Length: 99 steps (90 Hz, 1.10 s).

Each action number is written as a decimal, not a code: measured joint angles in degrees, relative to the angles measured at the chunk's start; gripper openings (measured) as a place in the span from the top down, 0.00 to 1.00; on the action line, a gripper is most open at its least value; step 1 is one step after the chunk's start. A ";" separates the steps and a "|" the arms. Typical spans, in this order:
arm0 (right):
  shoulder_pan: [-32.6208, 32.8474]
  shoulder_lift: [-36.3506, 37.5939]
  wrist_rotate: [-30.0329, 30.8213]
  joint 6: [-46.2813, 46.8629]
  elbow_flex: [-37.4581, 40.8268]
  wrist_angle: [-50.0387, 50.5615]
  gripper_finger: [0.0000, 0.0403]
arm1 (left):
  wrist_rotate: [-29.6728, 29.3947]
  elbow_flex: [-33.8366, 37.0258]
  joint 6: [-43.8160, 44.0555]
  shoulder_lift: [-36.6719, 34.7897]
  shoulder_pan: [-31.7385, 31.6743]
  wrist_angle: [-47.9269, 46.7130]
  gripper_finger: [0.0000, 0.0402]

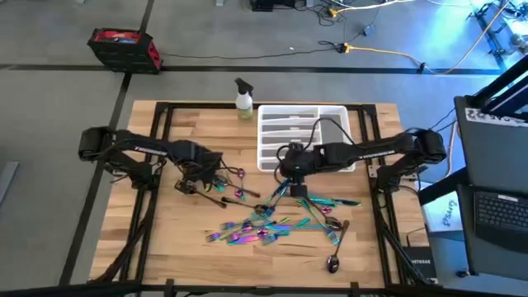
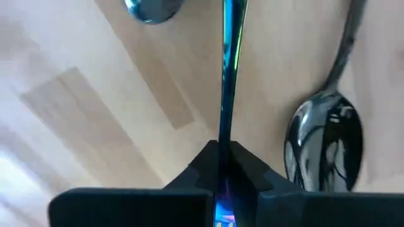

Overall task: Sort silverware
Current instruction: Put the blue fork on the white silverware tray

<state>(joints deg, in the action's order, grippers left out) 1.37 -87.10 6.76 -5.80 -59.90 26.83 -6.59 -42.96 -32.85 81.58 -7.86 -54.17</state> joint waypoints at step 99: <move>0.13 22.80 -1.34 -3.93 -0.04 -13.93 0.77 | 18.01 -17.58 24.51 -4.66 -3.72 34.15 0.99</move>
<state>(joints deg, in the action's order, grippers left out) 1.50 -64.30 5.42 -9.73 -59.94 12.90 11.42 -60.54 -8.34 76.92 -11.57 -20.02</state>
